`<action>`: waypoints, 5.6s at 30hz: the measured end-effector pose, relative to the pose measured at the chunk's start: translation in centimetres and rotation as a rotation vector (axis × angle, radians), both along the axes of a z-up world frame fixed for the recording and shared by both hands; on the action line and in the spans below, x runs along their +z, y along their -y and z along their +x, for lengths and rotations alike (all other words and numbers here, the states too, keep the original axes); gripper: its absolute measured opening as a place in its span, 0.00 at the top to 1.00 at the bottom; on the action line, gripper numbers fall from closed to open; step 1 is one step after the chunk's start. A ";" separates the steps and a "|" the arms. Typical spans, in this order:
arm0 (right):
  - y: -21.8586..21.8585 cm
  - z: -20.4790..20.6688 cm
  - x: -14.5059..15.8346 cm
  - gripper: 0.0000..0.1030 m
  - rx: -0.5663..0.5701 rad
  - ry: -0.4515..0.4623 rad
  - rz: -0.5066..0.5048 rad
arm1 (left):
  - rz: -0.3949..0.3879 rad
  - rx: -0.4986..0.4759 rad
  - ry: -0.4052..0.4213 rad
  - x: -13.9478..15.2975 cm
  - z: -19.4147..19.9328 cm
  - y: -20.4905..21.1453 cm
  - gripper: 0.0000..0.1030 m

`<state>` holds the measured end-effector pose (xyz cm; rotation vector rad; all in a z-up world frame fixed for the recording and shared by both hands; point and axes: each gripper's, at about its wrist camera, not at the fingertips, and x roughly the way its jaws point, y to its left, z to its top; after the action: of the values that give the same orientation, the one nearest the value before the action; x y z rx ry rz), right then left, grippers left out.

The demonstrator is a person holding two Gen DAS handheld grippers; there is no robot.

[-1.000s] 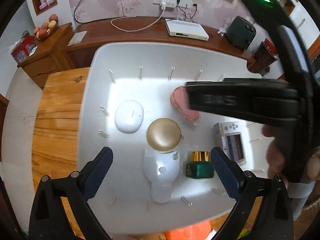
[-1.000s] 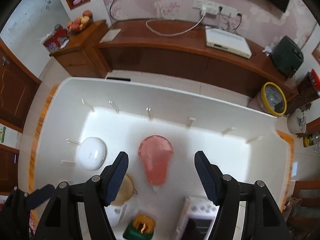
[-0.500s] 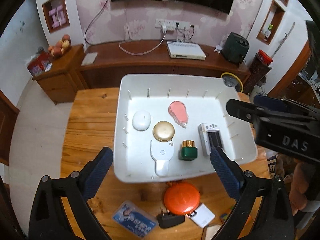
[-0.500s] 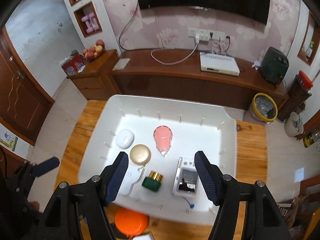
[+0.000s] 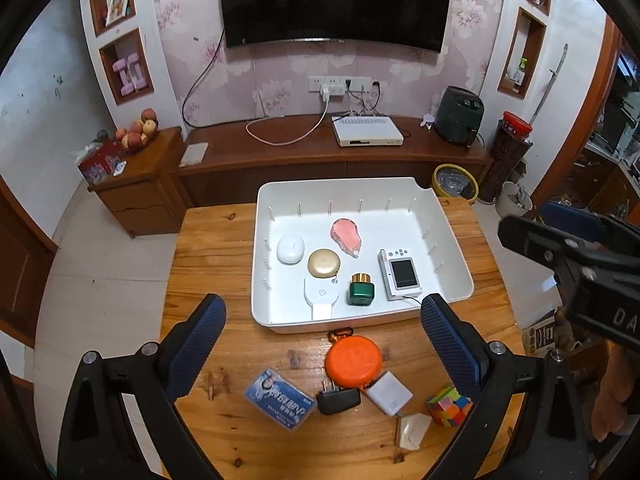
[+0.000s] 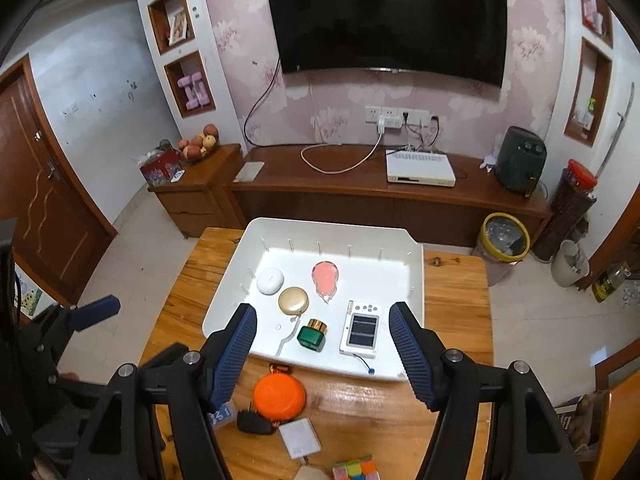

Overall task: Organize rigid objects
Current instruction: 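Withdraw both open grippers from the bin back over the table, then grasp the white charger with the left gripper while the right gripper grasps the Rubik's cube, then carry the charger and cube over the white bin and release them inside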

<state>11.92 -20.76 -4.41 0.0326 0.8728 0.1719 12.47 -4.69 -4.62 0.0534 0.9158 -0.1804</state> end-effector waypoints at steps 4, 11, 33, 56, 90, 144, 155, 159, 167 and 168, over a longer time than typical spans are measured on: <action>0.4 -3.0 1.0 0.32 -0.002 0.042 -0.019 | 0.005 -0.011 0.034 1.2 -1.9 0.2 0.04; 1.4 -7.8 1.0 0.32 -0.012 0.069 -0.028 | 0.018 -0.027 0.075 1.9 -4.8 1.0 0.04; 5.4 -14.5 -10.0 0.26 -0.151 -0.072 0.002 | 0.074 -0.194 -0.104 -8.6 -6.1 2.4 0.04; 2.9 -12.9 -22.1 0.26 0.019 -0.128 -0.145 | -0.146 0.211 -0.568 -21.1 -2.1 5.6 0.05; 3.4 -13.4 -21.9 0.44 0.028 -0.161 -0.098 | -0.084 0.298 -0.640 -24.2 -4.8 3.7 0.51; 2.7 19.2 -11.9 0.44 -0.178 -0.170 -0.062 | 0.058 -0.113 -0.327 -13.4 21.8 2.9 0.50; 1.1 21.7 -19.2 0.44 -0.198 -0.329 -0.125 | 0.095 -0.105 -0.411 -18.4 24.1 4.0 0.50; 0.9 21.9 -20.3 0.44 -0.202 -0.357 -0.136 | 0.117 -0.073 -0.417 -19.1 24.5 3.8 0.50; 1.2 21.2 -18.6 0.32 -0.215 -0.309 -0.100 | 0.108 -0.089 -0.354 -17.3 23.8 3.6 0.11; 1.2 21.1 -18.2 0.32 -0.214 -0.300 -0.104 | 0.108 -0.090 -0.348 -16.9 23.7 3.6 0.11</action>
<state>33.03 -21.93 -22.61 0.0552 1.1688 -0.0820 36.15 -8.30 -21.49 0.1673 1.2708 -0.2286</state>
